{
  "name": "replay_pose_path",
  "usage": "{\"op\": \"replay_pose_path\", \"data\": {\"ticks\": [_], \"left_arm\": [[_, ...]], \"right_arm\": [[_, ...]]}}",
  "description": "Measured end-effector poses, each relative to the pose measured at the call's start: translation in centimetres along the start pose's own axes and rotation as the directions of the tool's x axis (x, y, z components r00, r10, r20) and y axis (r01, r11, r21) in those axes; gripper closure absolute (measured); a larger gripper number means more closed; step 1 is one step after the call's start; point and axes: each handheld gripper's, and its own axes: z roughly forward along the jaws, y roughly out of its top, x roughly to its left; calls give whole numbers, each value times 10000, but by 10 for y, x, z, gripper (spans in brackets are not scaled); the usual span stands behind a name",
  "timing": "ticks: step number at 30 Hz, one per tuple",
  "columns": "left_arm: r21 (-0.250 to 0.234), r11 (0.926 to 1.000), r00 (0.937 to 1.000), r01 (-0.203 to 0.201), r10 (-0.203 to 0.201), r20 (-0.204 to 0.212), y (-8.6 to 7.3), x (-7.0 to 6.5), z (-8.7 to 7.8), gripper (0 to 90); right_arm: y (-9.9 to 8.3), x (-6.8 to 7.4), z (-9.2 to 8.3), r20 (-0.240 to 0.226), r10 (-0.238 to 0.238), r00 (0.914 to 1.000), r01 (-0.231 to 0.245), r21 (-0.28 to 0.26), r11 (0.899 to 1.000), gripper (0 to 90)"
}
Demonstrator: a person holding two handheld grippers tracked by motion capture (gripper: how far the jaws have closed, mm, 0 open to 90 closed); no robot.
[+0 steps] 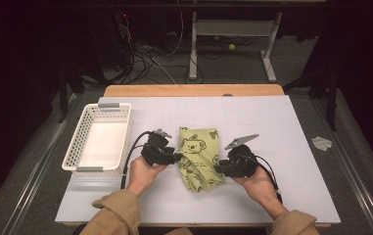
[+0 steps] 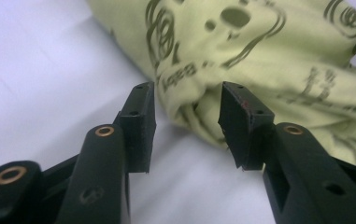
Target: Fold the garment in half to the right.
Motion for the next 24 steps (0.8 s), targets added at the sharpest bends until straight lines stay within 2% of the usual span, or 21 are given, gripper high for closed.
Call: {"op": "replay_pose_path", "data": {"ticks": [1, 4, 9, 11, 13, 14, 15, 17, 18, 20, 22, 24], "left_arm": [[-63, 10000, 10000, -75, 75, -16, 6, -1, -1, 521], [-140, 9999, 9998, 75, -77, -161, 17, 3, -3, 499], [397, 9964, 9971, 753, -747, -161, 31, 16, 15, 464], [492, 9920, 9932, 1162, -1164, 11, 33, 20, 23, 443], [403, 9919, 9926, 1208, -1202, -158, 34, 22, 26, 434], [308, 9921, 9922, 1217, -1208, -311, 34, 24, 26, 434], [308, 9921, 9922, 1217, -1208, -311, 34, 24, 26, 434], [391, 9909, 9914, 1287, -1277, -271, 36, 25, 26, 434], [440, 9915, 9922, 1227, -1215, -280, 36, 25, 26, 434], [511, 9912, 9924, 1222, -1212, -224, 37, 26, 28, 434], [608, 9903, 9922, 1245, -1248, 1, 37, 28, 31, 449], [637, 9877, 9889, 1425, -1448, 339, 37, 31, 33, 499]], "right_arm": [[2, 1, -2, 39, -127, 9999, 127, 19, 9999, 704], [9, 1, -7, 224, -292, 9993, 294, -76, 9995, 707], [16, 3, -11, 176, -301, 9994, 308, -412, 9987, 711], [15, 7, -6, -5, -446, 9990, 446, -180, 9988, 679], [14, 13, 5, -307, -763, 9966, 772, 300, 9966, 634], [13, 16, 10, -260, -931, 9953, 944, 549, 9940, 622], [12, 18, 17, -232, -948, 9952, 962, 698, 9929, 604], [13, 17, 24, -409, -693, 9968, 723, 761, 9945, 591], [14, 17, 27, -484, -595, 9971, 632, 805, 9947, 599], [16, 22, 32, -436, -827, 9956, 866, 969, 9915, 668], [18, 28, 36, -398, -1191, 9921, 1226, 1011, 9873, 732], [19, 29, 37, -452, -1311, 9903, 1352, 1021, 9856, 820]]}}
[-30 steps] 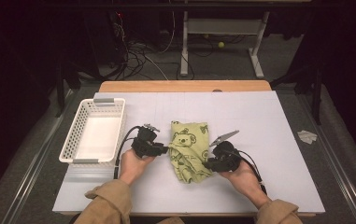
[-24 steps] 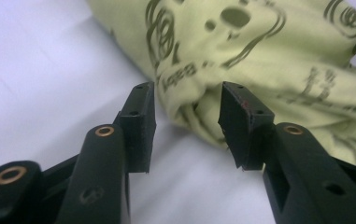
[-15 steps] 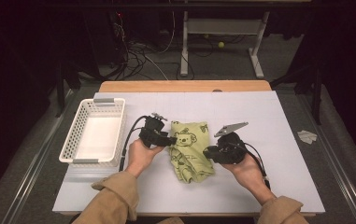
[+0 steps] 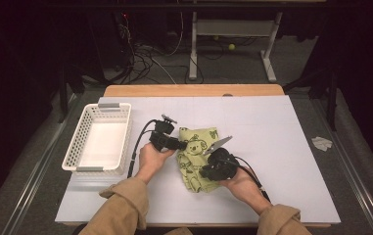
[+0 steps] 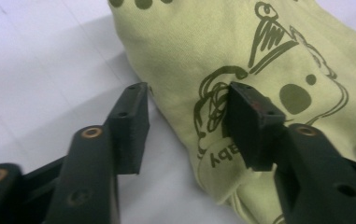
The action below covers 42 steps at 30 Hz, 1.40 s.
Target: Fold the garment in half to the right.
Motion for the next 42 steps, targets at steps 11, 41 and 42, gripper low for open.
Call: {"op": "replay_pose_path", "data": {"ticks": [11, 41, 42], "left_arm": [[-319, 9981, 9974, -524, 539, 485, 4, -6, -15, 836], [-18, 9999, 9947, -117, 118, 1023, -16, -6, -4, 739], [-149, 9999, 9940, -81, 97, 1086, -15, -3, -7, 749]], "right_arm": [[2, 10, -18, -326, -326, 9989, 303, -704, 9971, 886], [-23, -26, -1, 714, 1113, 9912, -1088, -374, 9934, 645], [-22, -26, -2, 699, 1126, 9912, -1101, -389, 9932, 645]]}}
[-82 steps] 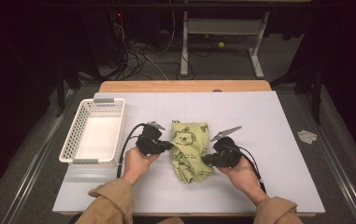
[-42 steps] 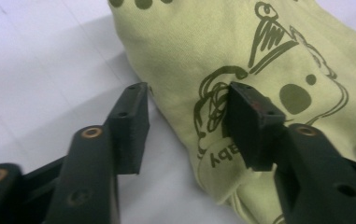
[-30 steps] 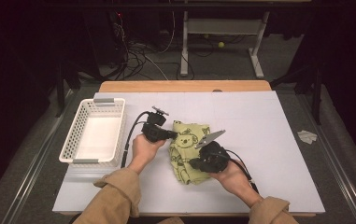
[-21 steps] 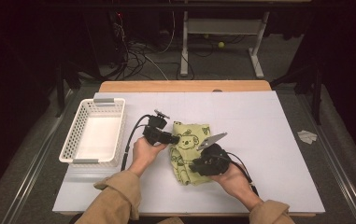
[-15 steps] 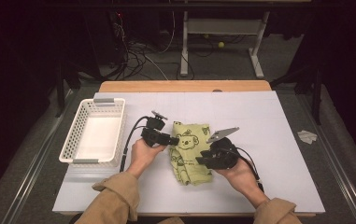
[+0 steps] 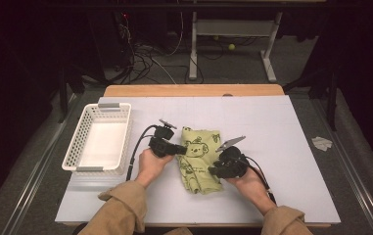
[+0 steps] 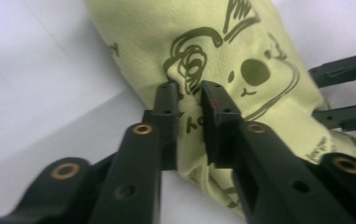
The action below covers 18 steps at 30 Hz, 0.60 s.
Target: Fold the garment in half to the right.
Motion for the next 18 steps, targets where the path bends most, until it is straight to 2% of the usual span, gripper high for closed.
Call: {"op": "replay_pose_path", "data": {"ticks": [2, 4, 9, 11, 13, 16, 18], "left_arm": [[-225, 9997, 9999, 49, -51, -90, 0, 4, -4, 753], [-270, 9996, 9999, 130, -131, -61, -1, 7, -4, 753], [-370, 9993, 9998, 43, -49, -169, -1, 8, -5, 742], [-390, 9992, 9997, 47, -55, -224, -1, 8, -5, 687], [-470, 9989, 9989, 12, -34, -469, -1, 7, -8, 559], [-607, 9980, 9957, -156, 100, -922, -3, 3, -13, 487], [-620, 9979, 9952, -198, 137, -973, -3, 0, -15, 439]], "right_arm": [[0, 0, 0, -30, 26, 10000, -26, -79, 10000, 639], [0, 0, 2, -100, 14, 9999, -15, -84, 10000, 631], [2, 4, 0, -25, -50, 10000, 49, -313, 9995, 619], [1, 1, -4, -4, -2, 10000, 2, -499, 9988, 603], [0, -1, -8, 30, 30, 10000, -29, -615, 9981, 590], [-5, -3, -15, 184, 24, 9998, -9, -800, 9968, 580], [-9, -4, -19, 270, -16, 9996, 44, -1029, 9947, 579]]}}
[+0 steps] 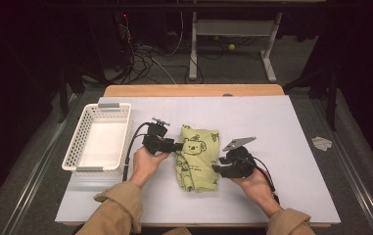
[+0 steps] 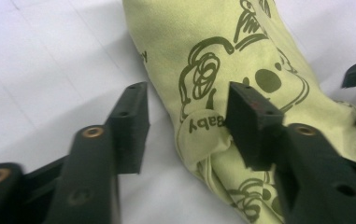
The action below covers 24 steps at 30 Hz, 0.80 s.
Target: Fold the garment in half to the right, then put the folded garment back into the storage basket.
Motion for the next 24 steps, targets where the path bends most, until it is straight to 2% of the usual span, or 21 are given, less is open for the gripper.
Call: {"op": "replay_pose_path", "data": {"ticks": [3, 6, 10, 17, 20, 24], "left_arm": [[-207, 9997, 9999, -120, 120, -10, 0, -3, -6, 411], [-484, 9988, 9998, 36, -27, 181, 0, -1, -8, 384], [-499, 9987, 9999, 37, -29, 169, 1, -1, -8, 363], [-640, 9973, 9991, -353, 368, 225, 5, -8, -9, 336], [-577, 9976, 9988, -388, 404, 264, 4, -11, -6, 321], [-653, 9971, 9987, -381, 402, 314, 7, -12, -3, 320]], "right_arm": [[-5, -4, -8, 64, -24, 10000, 26, -278, 9996, 568], [-11, -10, -18, 136, 63, 9999, -53, -707, 9975, 548], [-21, -17, -33, 327, 140, 9994, -97, -1305, 9914, 530], [-46, -30, -65, 735, 465, 9962, -260, -2594, 9654, 478], [-62, -34, -74, 864, 580, 9946, -303, -2931, 9556, 440], [-82, -37, -83, 1184, 635, 9909, -239, -3097, 9505, 428]]}}
